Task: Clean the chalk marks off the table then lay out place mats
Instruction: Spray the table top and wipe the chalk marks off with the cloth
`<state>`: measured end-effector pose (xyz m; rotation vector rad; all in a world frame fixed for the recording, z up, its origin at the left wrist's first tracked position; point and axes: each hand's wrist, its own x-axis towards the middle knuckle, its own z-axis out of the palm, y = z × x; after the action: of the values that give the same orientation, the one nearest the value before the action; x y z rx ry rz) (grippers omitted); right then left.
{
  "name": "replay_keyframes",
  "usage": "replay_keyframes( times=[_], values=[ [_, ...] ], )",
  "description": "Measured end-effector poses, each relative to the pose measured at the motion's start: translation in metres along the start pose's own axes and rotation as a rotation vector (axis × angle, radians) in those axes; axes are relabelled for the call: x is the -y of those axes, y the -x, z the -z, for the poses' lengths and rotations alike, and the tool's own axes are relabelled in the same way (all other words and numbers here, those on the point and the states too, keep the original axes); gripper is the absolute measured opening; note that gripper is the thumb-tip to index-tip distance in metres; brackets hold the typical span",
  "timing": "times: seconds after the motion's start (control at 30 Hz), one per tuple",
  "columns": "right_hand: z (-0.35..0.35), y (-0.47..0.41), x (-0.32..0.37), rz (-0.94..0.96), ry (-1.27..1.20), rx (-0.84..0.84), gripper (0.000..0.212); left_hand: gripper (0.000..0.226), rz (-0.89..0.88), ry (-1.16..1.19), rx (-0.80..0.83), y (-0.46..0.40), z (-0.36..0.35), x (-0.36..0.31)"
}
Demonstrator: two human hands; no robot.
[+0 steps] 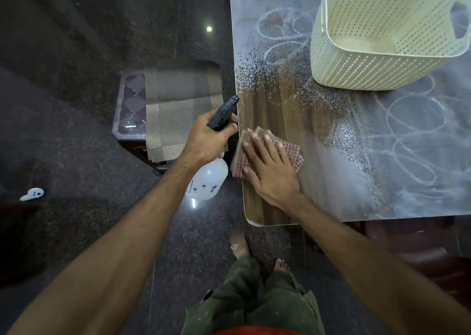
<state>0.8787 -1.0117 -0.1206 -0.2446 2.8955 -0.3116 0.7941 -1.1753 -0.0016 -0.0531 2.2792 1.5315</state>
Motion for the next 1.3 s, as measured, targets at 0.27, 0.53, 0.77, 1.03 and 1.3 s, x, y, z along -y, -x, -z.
replay_keyframes(
  times=[0.27,0.53,0.77,1.03,1.3],
  values=[
    [0.026,-0.054,-0.073,-0.288,-0.004,-0.041,0.065,0.013,-0.009,-0.041,0.017,-0.013,0.004,0.002],
    [0.017,-0.082,-0.002,-0.069,0.005,-0.051,0.064,0.008,-0.022,-0.006,0.019,-0.019,0.009,0.002],
    [0.009,-0.013,-0.076,-0.274,0.008,-0.046,0.066,0.008,-0.008,0.017,0.016,-0.021,0.004,0.004],
    [0.025,-0.079,-0.048,-0.261,0.020,-0.047,0.066,0.006,-0.007,-0.026,0.042,-0.015,-0.008,0.005],
    [0.003,0.041,-0.091,-0.328,-0.032,-0.052,0.064,0.008,-0.002,-0.039,0.069,-0.015,-0.030,-0.010]
  ],
)
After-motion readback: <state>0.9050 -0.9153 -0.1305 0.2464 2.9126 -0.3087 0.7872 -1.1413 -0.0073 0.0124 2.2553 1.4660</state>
